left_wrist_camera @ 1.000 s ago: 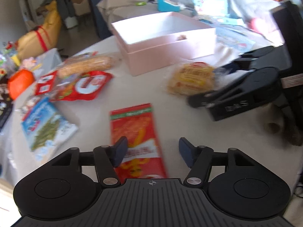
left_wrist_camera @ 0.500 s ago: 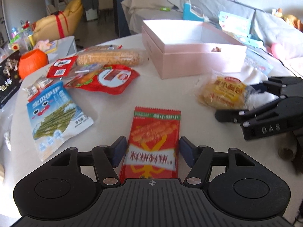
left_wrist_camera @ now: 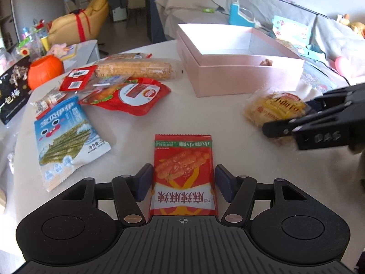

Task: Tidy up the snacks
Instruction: 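Carry the bun and red packet toward the pink box with both grippers, then lower both snacks into the pink box and open both grippers, then grasp a red square packet with the right gripper while the left approaches the snacks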

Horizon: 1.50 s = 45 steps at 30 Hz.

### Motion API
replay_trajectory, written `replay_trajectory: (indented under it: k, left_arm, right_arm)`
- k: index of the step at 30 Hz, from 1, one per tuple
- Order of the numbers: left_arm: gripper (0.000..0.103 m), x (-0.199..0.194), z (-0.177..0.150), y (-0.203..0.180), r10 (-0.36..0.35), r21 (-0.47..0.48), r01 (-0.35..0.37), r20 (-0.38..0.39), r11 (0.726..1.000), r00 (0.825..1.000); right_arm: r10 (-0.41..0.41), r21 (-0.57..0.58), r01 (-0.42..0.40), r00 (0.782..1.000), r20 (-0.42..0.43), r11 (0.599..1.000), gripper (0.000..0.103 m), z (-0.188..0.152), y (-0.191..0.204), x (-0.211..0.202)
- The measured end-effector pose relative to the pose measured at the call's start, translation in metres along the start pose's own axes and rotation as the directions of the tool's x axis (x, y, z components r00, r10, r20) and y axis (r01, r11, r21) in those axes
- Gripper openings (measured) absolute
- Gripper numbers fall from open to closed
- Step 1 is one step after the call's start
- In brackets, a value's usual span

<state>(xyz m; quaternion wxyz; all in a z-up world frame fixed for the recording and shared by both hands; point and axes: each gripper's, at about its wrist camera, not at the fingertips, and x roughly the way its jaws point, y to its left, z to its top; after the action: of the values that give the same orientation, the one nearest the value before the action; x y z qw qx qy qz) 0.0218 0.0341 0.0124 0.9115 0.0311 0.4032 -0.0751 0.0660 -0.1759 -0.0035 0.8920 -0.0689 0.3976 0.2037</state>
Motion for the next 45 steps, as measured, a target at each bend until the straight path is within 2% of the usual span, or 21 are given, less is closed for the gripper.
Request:
replay_trajectory:
  k: [3, 6, 10, 14, 17, 19, 20, 21, 22, 24, 26, 29, 32, 36, 38, 41, 43, 45]
  left_arm:
    - [0.055, -0.002, -0.001, -0.001, 0.005, -0.035, -0.004, 0.021, 0.999, 1.000]
    - [0.052, -0.005, 0.006, 0.001, -0.059, -0.084, 0.063, 0.047, 0.994, 0.997]
    - [0.052, -0.021, 0.039, -0.001, -0.089, -0.073, 0.100, 0.142, 0.992, 0.986]
    - [0.052, -0.030, 0.098, 0.001, -0.108, -0.083, 0.134, 0.267, 0.987, 0.958]
    - [0.056, -0.016, 0.143, 0.003, -0.134, -0.121, 0.184, 0.340, 0.975, 0.931]
    - [0.063, 0.011, 0.165, 0.006, -0.191, -0.157, 0.255, 0.336, 0.954, 0.922]
    - [0.063, 0.028, 0.172, 0.004, -0.201, -0.157, 0.257, 0.301, 0.954, 0.932]
    - [0.061, 0.047, 0.176, 0.000, -0.192, -0.146, 0.233, 0.249, 0.961, 0.949]
    - [0.058, 0.060, 0.176, -0.005, -0.176, -0.127, 0.206, 0.211, 0.970, 0.961]
    - [0.055, 0.069, 0.170, -0.008, -0.164, -0.096, 0.186, 0.199, 0.978, 0.966]
    - [0.055, 0.062, 0.162, -0.001, -0.176, -0.108, 0.201, 0.202, 0.974, 0.963]
    - [0.055, 0.043, 0.149, 0.019, -0.153, -0.163, 0.189, 0.209, 0.968, 0.966]
    - [0.055, 0.024, 0.131, 0.047, -0.072, -0.228, 0.122, 0.217, 0.966, 0.973]
    - [0.055, 0.014, 0.102, 0.086, 0.102, -0.289, -0.052, 0.160, 0.956, 0.982]
    - [0.055, 0.011, 0.088, 0.105, 0.184, -0.342, -0.135, 0.114, 0.930, 0.976]
    - [0.055, 0.008, 0.067, 0.131, 0.222, -0.410, -0.172, 0.078, 0.896, 0.972]
    - [0.055, 0.006, 0.059, 0.138, 0.229, -0.417, -0.182, 0.066, 0.890, 0.971]
    - [0.055, 0.008, 0.052, 0.140, 0.218, -0.405, -0.178, 0.053, 0.897, 0.975]
  right_arm:
    - [0.060, 0.012, -0.060, 0.998, -0.001, 0.998, 0.053, 0.005, -0.001, -0.015]
    - [0.071, 0.008, -0.072, 0.997, 0.036, 0.997, 0.053, 0.010, -0.001, -0.035]
    - [0.069, 0.014, -0.071, 0.992, 0.104, 0.997, 0.053, 0.033, -0.010, -0.062]
    - [-0.012, 0.052, 0.000, 0.973, 0.231, 0.999, 0.053, 0.084, -0.031, -0.089]
    - [-0.080, 0.101, 0.053, 0.955, 0.286, 0.994, 0.053, 0.129, -0.050, -0.092]
    - [-0.140, 0.126, 0.108, 0.948, 0.286, 0.986, 0.054, 0.158, -0.060, -0.082]
    - [-0.151, 0.143, 0.115, 0.949, 0.276, 0.983, 0.057, 0.169, -0.065, -0.075]
    - [-0.136, 0.163, 0.096, 0.957, 0.257, 0.982, 0.063, 0.178, -0.072, -0.066]
    - [-0.095, 0.181, 0.056, 0.971, 0.219, 0.982, 0.077, 0.185, -0.079, -0.054]
    - [-0.025, 0.228, -0.007, 0.990, 0.136, 0.974, 0.077, 0.188, -0.091, -0.031]
    - [-0.024, 0.239, 0.003, 0.996, 0.088, 0.971, 0.077, 0.181, -0.095, -0.017]
    - [-0.053, 0.209, 0.035, 0.995, 0.082, 0.977, 0.077, 0.164, -0.100, -0.010]
    - [-0.050, 0.224, 0.034, 0.997, 0.064, 0.974, 0.077, 0.155, -0.103, -0.006]
    - [-0.009, 0.222, -0.007, 0.998, 0.069, 0.975, 0.077, 0.138, -0.096, -0.011]
    - [0.021, 0.201, -0.034, 0.997, 0.069, 0.979, 0.077, 0.130, -0.085, -0.015]
    - [0.069, 0.153, -0.079, 0.995, 0.068, 0.985, 0.077, 0.119, -0.057, -0.015]
    - [0.101, 0.113, -0.108, 0.993, 0.060, 0.988, 0.077, 0.118, -0.035, -0.013]
    - [0.142, 0.072, -0.145, 0.989, 0.050, 0.987, 0.077, 0.122, -0.012, -0.009]
